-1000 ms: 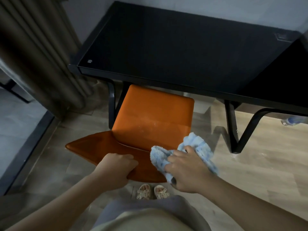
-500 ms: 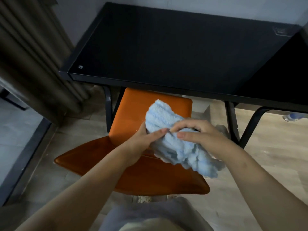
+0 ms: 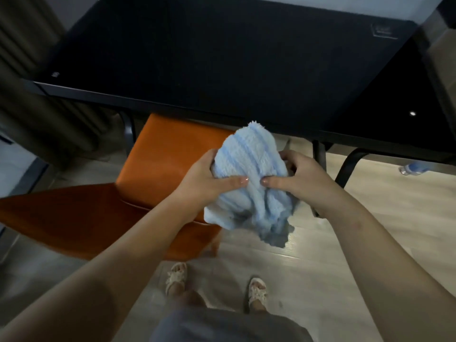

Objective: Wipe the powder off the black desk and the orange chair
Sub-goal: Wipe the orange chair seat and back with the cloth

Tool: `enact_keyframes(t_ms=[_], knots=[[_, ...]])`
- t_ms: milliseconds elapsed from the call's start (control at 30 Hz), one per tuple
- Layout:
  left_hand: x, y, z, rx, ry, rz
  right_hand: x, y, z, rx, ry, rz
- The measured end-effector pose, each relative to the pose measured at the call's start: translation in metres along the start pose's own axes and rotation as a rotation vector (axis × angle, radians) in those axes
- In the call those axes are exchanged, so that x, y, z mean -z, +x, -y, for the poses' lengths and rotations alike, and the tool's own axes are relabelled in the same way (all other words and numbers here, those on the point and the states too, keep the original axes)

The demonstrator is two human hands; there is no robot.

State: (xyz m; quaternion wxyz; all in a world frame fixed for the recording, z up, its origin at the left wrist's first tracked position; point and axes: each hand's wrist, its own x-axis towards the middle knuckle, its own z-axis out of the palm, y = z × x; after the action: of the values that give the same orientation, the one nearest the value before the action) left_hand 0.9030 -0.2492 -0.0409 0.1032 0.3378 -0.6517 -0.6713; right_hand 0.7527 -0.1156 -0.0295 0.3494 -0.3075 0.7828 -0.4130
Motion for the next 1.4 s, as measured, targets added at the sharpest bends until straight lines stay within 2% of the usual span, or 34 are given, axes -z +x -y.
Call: enact_keyframes(t_ms=[167,267,367,467,567,633,667,700,767,800,867,933,1033,1133,1200,1267,1300,1333,1400], knots=[[-0.057,-0.009,-0.01,-0.037,0.146,-0.088,0.049,-0.024,-0.028,0.075,0.097,0.059],[-0.074,-0.014,-0.01,0.003,0.138,-0.082,0.066,-0.026,-0.038,0.084,0.116,0.106],[-0.084,-0.016,-0.01,0.083,0.12,-0.043,0.074,-0.023,-0.049,0.119,-0.021,0.02],[-0.087,-0.012,-0.008,0.15,0.158,-0.081,0.081,-0.015,-0.059,0.114,-0.145,-0.011],[-0.085,-0.004,-0.005,0.169,0.239,-0.148,0.096,-0.01,-0.061,0.069,-0.137,0.047],[-0.084,0.002,-0.006,0.137,0.269,-0.211,0.106,-0.006,-0.061,0.126,-0.059,-0.084],[-0.082,0.006,-0.007,0.095,0.336,-0.222,0.112,-0.003,-0.061,0.171,-0.011,-0.163],[-0.08,0.012,-0.009,0.061,0.523,-0.192,0.115,-0.001,-0.059,0.199,-0.012,-0.183],[-0.083,0.022,-0.009,0.083,1.084,-0.046,0.117,0.003,-0.055,0.222,-0.199,-0.056],[-0.085,0.027,-0.009,0.112,1.217,-0.012,0.115,0.006,-0.054,0.251,-0.296,0.011],[-0.09,0.039,-0.013,0.072,1.137,0.011,0.111,0.013,-0.046,0.338,-0.35,0.083],[-0.094,0.052,-0.016,-0.066,1.022,0.113,0.106,0.022,-0.034,0.391,-0.365,0.176],[-0.094,0.07,-0.02,-0.132,0.905,0.264,0.102,0.041,-0.018,0.374,-0.408,0.344],[-0.084,0.085,-0.021,-0.163,0.825,0.323,0.105,0.061,-0.003,0.333,-0.266,0.421],[-0.072,0.091,-0.022,-0.172,0.771,0.246,0.106,0.073,0.007,0.36,-0.143,0.406],[-0.055,0.099,-0.02,-0.185,0.568,0.129,0.102,0.09,0.009,0.353,-0.058,0.277],[-0.046,0.103,-0.017,-0.171,0.503,0.121,0.1,0.099,0.008,0.309,-0.085,0.219],[-0.038,0.105,-0.015,-0.13,0.509,0.168,0.096,0.105,0.005,0.244,-0.169,0.218],[-0.028,0.108,-0.006,0.008,0.697,0.343,0.086,0.113,-0.002,0.164,-0.283,0.291]])
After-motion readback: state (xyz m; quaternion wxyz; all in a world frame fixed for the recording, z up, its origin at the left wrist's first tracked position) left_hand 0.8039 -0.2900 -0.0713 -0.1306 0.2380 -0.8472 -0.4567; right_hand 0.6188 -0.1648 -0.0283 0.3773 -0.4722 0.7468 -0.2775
